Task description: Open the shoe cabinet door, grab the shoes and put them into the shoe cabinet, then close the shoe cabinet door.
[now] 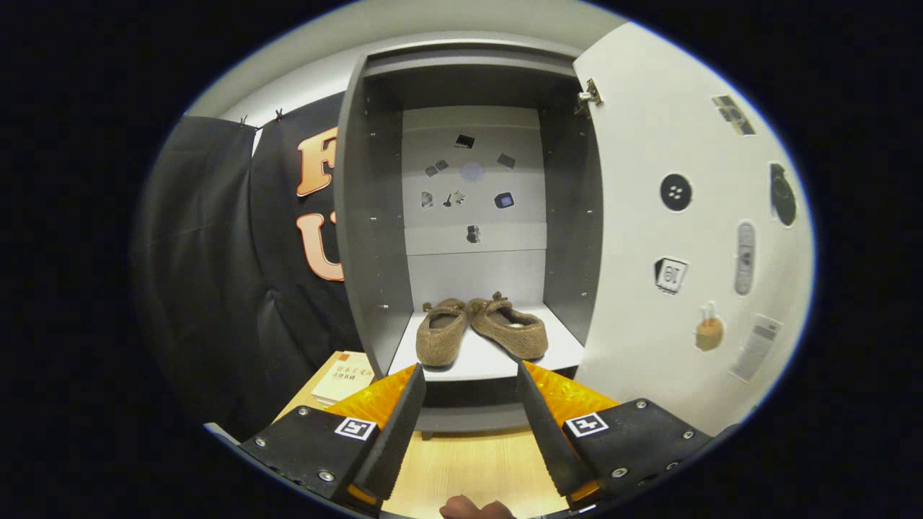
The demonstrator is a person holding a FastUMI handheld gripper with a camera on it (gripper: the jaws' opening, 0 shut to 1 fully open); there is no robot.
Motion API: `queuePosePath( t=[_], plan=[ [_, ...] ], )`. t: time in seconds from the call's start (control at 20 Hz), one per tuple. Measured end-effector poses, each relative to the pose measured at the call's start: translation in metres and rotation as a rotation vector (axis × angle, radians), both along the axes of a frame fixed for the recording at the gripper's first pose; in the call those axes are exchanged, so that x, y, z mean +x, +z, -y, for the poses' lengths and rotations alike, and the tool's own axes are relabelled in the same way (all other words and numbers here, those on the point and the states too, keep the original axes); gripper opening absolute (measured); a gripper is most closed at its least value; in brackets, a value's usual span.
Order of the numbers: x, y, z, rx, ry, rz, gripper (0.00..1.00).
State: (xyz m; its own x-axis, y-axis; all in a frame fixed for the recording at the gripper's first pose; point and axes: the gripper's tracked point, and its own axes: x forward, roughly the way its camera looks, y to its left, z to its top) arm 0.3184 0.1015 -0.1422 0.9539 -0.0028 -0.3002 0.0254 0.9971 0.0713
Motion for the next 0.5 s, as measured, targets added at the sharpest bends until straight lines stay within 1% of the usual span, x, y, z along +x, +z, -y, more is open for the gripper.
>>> queuePosePath(
  t=[0.1,0.3,0.5],
  plan=[
    [-0.026,0.01,0.015,0.006,-0.018,0.016,0.81],
    [-0.073,0.027,0.051,0.025,-0.009,0.041,0.82],
    [-0.121,0.033,0.085,0.071,0.056,0.038,0.82]
  ],
)
